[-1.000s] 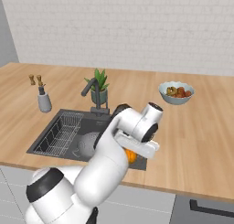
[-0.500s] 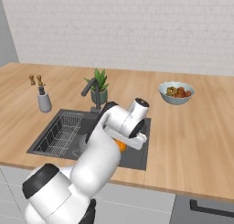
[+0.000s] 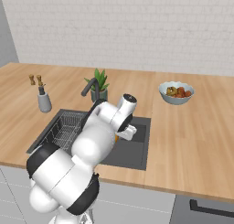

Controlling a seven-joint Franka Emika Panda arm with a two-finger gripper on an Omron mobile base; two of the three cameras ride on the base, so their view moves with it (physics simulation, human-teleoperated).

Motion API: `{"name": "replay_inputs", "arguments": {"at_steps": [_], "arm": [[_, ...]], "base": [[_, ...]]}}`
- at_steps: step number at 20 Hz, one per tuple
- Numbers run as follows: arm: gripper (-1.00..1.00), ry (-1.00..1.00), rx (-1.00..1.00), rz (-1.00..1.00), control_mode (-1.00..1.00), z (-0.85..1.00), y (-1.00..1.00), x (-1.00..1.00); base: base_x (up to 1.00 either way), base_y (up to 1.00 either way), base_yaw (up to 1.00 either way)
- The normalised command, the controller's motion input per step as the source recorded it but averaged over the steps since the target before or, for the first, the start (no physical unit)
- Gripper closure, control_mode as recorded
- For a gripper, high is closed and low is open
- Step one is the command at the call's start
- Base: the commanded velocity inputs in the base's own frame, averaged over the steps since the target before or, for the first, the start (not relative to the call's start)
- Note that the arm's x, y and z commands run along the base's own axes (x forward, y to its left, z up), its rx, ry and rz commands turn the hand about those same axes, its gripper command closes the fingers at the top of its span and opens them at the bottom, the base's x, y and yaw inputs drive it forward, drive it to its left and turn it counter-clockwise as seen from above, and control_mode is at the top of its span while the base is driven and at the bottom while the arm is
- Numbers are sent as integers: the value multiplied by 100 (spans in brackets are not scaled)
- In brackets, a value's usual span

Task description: Put the colander in the sink, put the orange in the colander, and turn on the sink faucet and pour water over the colander.

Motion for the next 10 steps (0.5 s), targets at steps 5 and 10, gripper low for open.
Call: {"name": "replay_inputs", "arguments": {"at_steps": [5, 10], "arm": [[100, -5, 10, 4, -100, -14, 13, 31], [100, -10, 12, 1, -100, -27, 11, 8]], "base": [[0, 0, 0], [0, 0, 0]]}}
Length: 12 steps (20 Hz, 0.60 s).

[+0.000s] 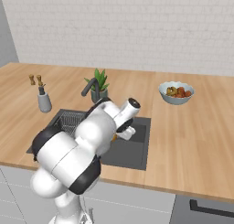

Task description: Put the colander in the sink, put the orange in the colander, and turn on the sink faucet and pour water over the colander.

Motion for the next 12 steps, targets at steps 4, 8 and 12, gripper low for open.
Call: {"name": "replay_inputs", "arguments": {"at_steps": [4, 8, 12], "arm": [[100, -14, 5, 0, -100, -32, 23, 0], [100, -14, 1, 0, -100, -11, 38, 1], [100, -12, 0, 0, -100, -6, 53, 5]], "base": [[0, 0, 0], [0, 0, 0], [0, 0, 0]]}}
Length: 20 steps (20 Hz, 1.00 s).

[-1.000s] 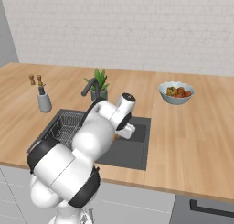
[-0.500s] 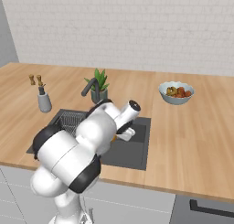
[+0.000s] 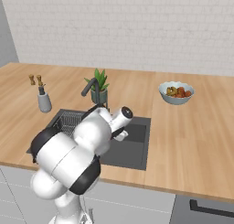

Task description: Put the colander in the sink, put the orange in the colander, and turn on the sink faucet and pour water over the colander.

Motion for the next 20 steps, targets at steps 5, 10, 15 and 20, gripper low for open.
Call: {"name": "replay_inputs", "arguments": {"at_steps": [5, 10, 15, 20], "arm": [[100, -2, -2, -2, -100, -12, 45, 18], [100, 3, -8, -4, -100, -29, 13, 44], [100, 3, -6, 0, -100, -42, -1, 33], [100, 0, -5, 0, -100, -60, -14, 9]], "base": [[0, 0, 0], [0, 0, 0], [0, 0, 0], [0, 0, 0]]}}
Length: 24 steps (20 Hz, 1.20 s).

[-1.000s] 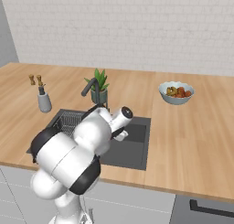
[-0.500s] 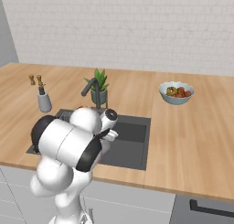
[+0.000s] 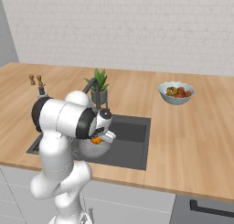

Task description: Put the colander in the sink, put the orange in the colander, and turn on the sink faucet and pour water over the colander.

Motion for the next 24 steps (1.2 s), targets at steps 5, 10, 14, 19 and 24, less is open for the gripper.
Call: {"name": "replay_inputs", "arguments": {"at_steps": [5, 10, 14, 19, 24], "arm": [[100, 0, 0, 0, -100, -64, -44, 0], [100, 0, 0, 0, -100, -58, -27, 0], [100, -2, -3, 0, -100, -59, 0, -3], [100, -5, -4, 0, -100, -56, 0, -5], [-100, -11, -1, 0, -100, -31, 0, -23]], "base": [[0, 0, 0], [0, 0, 0], [0, 0, 0], [0, 0, 0], [0, 0, 0]]}}
